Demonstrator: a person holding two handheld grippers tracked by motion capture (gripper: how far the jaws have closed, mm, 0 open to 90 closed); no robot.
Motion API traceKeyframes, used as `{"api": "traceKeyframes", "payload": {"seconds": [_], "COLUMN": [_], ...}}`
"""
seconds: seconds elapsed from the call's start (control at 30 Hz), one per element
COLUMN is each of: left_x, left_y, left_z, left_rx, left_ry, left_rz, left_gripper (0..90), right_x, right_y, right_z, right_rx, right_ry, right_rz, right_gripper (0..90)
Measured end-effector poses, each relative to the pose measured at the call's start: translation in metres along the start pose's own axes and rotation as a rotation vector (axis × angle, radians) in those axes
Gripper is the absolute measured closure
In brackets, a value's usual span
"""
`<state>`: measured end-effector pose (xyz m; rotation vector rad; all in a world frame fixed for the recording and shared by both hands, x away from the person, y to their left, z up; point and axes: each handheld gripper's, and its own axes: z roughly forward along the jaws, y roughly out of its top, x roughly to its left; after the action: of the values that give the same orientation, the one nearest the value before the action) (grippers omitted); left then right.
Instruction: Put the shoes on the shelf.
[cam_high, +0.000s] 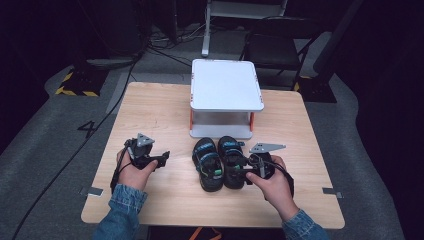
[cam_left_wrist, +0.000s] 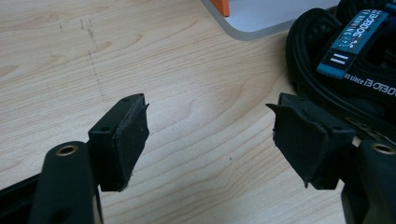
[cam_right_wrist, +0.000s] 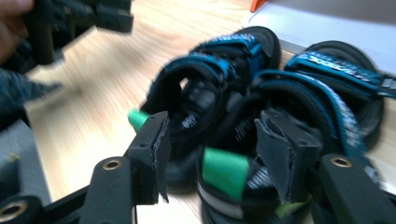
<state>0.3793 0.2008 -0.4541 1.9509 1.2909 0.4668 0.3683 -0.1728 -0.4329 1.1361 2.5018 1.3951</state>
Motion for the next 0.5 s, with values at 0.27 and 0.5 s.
{"api": "traceKeyframes", "payload": {"seconds": [0.27,0.5], "left_x": [0.000,-0.004], "left_y": [0.000,0.000], "left_z": [-0.001,-0.002], "left_rx": [-0.010,-0.004], "left_ry": [-0.013,-0.023], "left_rz": [0.002,0.016], "left_gripper": [27.0,27.0], "right_x": [-0.009,-0.003], "right_y": [0.004,0.010], "right_z": [0.026,0.034], "right_rx": [0.050,0.092], "right_ry": [0.053,0.052], "right_rz": [0.168,0.220], "right_gripper": [45.1,41.9]}}
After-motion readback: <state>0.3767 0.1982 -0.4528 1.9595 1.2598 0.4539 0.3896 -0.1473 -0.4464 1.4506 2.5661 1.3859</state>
